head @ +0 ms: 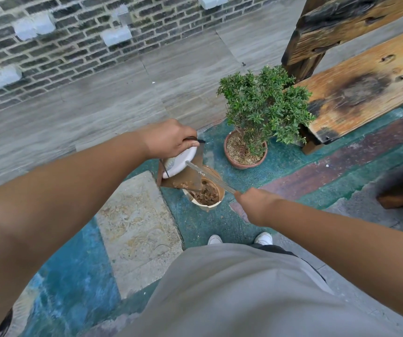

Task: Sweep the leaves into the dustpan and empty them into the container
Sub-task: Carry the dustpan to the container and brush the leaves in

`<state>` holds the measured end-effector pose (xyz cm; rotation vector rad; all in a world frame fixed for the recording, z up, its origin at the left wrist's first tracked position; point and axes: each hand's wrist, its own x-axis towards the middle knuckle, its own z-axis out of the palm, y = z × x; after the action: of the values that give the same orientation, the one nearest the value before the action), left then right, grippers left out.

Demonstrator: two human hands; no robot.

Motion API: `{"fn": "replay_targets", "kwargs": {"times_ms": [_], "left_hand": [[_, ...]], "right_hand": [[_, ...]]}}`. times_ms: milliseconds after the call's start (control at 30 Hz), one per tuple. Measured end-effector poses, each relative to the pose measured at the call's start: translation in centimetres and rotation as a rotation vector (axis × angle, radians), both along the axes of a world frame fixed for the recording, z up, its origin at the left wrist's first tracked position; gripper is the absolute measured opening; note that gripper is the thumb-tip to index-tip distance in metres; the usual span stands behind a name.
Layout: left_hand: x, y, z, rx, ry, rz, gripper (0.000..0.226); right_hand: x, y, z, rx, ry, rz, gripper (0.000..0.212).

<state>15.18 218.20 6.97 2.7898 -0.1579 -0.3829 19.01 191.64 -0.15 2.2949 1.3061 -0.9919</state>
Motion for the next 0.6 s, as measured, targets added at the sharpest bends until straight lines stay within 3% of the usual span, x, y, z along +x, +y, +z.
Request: {"fn": "replay_targets", "kwargs": {"times_ms": [267, 600], "left_hand": [[0.3, -0.3, 0.0, 0.025, -0.011, -0.042, 0.030], [-0.2, 0.4, -0.3, 0.043, 0.016, -0.026, 0.033]], "right_hand": [[0.9, -3.5, -0.7, -0.114, -0.033, 0.064, 0.051], [1.8, -7.6, -1.2, -0.199, -0.018, -0.120, 0.055]]}}
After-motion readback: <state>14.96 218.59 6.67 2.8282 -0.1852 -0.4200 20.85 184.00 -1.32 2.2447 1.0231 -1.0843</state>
